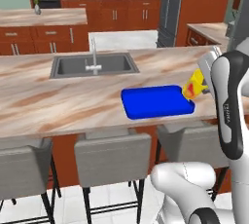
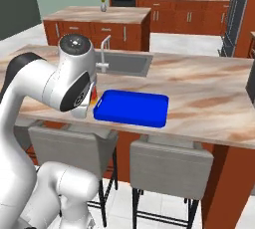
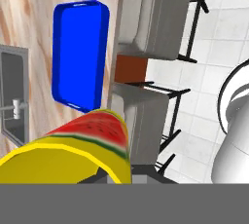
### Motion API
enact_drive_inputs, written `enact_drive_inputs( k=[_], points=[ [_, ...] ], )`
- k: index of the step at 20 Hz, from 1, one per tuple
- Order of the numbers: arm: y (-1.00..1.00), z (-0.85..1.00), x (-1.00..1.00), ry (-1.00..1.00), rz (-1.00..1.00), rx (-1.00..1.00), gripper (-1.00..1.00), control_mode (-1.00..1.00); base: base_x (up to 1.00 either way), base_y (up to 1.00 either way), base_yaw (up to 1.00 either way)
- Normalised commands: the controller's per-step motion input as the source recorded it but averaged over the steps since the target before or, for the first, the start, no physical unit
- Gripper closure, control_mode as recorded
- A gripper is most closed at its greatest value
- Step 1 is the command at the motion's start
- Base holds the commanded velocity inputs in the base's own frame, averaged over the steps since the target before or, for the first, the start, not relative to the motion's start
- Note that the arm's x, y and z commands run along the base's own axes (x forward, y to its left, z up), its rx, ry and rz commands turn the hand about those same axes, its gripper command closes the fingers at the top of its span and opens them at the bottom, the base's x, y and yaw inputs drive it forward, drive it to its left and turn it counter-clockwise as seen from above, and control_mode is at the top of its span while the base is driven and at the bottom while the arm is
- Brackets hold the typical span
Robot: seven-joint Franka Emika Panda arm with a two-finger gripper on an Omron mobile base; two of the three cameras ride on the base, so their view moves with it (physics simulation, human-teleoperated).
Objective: There is a tray on the dining counter. Grab the cup, mug, and pitcher and place them on the tray. The pitcher may be placed next to the tray if it cannot fit the tray.
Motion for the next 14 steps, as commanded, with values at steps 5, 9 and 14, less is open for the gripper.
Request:
enact_drive_inputs(
  k=[5,9,14],
  points=[
    [0.0,0.0,0.0,0.0,0.0,0.0,1.0,1.0,0.54,-0.4,0.29],
    [0.0,0.0,0.0,0.0,0.0,0.0,1.0,1.0,0.61,-0.46,0.11],
    [0.0,0.0,0.0,0.0,0.0,0.0,1.0,1.0,0.59,-0.25,0.0]
  ],
)
